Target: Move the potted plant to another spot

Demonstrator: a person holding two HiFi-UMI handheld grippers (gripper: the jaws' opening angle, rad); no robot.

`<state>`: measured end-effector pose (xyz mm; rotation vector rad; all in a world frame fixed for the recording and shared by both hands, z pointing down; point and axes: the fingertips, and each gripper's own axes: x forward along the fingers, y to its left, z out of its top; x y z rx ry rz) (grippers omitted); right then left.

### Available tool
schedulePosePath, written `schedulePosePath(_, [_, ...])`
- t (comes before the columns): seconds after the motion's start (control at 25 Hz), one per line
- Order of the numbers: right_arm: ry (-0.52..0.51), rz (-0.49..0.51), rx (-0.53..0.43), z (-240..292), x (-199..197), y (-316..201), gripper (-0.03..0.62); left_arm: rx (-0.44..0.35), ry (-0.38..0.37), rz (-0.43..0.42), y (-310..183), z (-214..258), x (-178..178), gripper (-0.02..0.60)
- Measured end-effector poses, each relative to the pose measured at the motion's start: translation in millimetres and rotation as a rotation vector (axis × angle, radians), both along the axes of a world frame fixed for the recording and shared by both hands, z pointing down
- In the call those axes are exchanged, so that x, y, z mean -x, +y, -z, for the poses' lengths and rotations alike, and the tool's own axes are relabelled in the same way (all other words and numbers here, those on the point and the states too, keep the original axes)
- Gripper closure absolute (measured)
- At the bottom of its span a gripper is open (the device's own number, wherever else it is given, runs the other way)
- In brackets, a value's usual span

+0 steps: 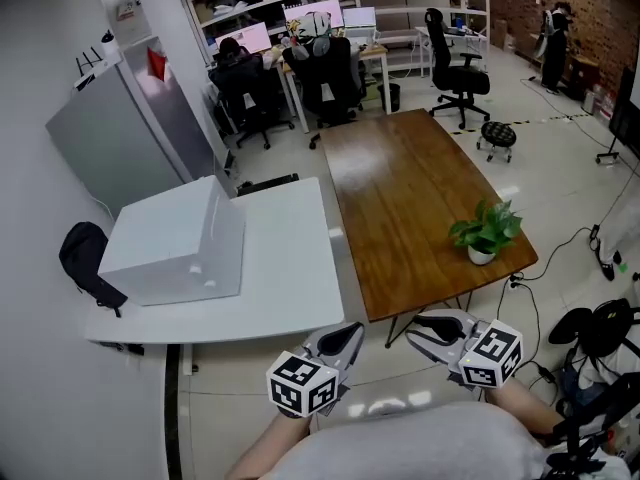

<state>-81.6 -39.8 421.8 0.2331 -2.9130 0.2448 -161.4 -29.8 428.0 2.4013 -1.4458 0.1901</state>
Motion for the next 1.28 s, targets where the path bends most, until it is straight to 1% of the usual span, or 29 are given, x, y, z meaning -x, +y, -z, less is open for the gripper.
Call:
schedulePosePath(0.16, [-0.011, -0.064, 0.002, -5, 18, -43, 0.493, 0.011, 0.022, 0.004, -38, -10, 33, 0.584])
schedulePosePath(0.36, [-0.008, -0.104, -0.029, -4, 21, -68, 0.537, 0.018, 0.06, -0.01, -68, -21, 45, 0.584])
schedulePosePath(0.48, [-0.006, -0.129, -0.041, -1, 15, -75, 0.549, 0.02, 0.073, -0.033, -77, -24, 38, 0.584])
schedulePosePath(0.64, [-0.019, -0.156, -0.038, -1, 3, -88, 0.556, 0.022, 0.059, -0.071, -89, -23, 21, 0.584])
schedulePosePath(0.8, [-0.016, -0.159, -0.017, -5, -10, -98, 0.562, 0.03, 0.052, -0.079, -97, -20, 8, 0.584])
schedulePosePath(0.92, [-0.017, -0.16, -0.02, -7, -21, -106, 0.562, 0.047, 0.045, -0.078, -102, -24, 0, 0.584])
schedulePosePath(1.12, [-0.024, -0.189, -0.003, -15, -48, -120, 0.565, 0.067, 0.028, -0.095, -110, -29, -23, 0.584])
schedulePosePath(1.28, [0.021, -0.215, 0.012, -34, -77, -133, 0.562, 0.088, 0.009, -0.102, -115, -32, -34, 0.584])
